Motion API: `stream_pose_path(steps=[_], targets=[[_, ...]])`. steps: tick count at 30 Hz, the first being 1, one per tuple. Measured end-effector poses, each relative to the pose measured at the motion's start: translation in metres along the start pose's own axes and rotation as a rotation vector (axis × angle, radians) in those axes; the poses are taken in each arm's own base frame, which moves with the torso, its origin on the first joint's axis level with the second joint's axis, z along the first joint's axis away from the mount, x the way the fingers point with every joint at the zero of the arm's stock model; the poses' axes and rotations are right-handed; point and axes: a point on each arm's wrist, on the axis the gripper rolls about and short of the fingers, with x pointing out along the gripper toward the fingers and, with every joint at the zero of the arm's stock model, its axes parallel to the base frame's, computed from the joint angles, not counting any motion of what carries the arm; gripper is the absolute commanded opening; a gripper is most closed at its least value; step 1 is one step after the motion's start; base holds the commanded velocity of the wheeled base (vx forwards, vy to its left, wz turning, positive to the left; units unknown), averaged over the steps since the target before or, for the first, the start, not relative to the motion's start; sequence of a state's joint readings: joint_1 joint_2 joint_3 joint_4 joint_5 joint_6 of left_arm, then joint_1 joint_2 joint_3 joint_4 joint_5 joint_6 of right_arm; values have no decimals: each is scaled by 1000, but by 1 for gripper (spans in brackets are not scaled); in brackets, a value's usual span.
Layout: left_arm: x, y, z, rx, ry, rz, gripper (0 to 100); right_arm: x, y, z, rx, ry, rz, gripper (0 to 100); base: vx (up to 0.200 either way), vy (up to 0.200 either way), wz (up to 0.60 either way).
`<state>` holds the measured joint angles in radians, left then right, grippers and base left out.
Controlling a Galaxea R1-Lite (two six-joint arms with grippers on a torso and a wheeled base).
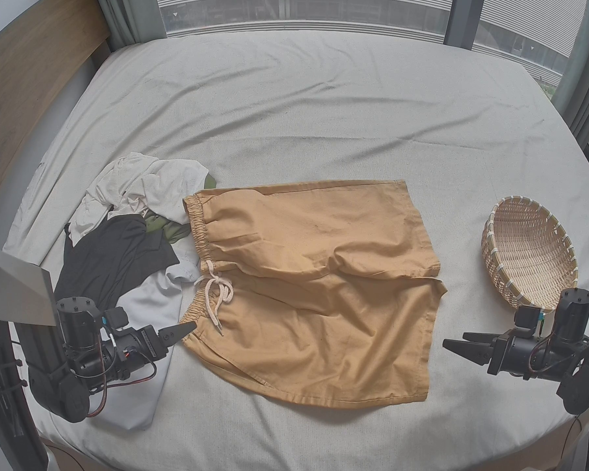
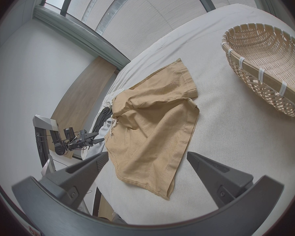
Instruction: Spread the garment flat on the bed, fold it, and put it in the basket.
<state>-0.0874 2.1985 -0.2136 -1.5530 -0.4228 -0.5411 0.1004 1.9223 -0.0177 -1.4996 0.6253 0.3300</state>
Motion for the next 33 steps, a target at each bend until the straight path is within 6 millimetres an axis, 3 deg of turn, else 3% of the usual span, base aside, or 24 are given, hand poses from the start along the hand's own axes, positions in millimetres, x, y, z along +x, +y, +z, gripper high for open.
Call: stream_pose_path(steps=[10, 11, 23, 33], targets=[[15, 7, 1, 1, -1, -4, 100, 2, 3, -1, -6, 6, 12, 100, 0, 0, 0], [16, 7, 1, 1, -1, -4, 0, 2, 3, -1, -6, 6, 13, 100, 0, 0, 0], [24, 11, -3, 2, 11, -2, 0, 3, 1, -6, -19, 44, 0, 100, 0, 0, 0], [23, 10, -2, 4, 9, -5, 0, 20, -2, -36, -8, 224, -113, 100, 0, 0, 0]])
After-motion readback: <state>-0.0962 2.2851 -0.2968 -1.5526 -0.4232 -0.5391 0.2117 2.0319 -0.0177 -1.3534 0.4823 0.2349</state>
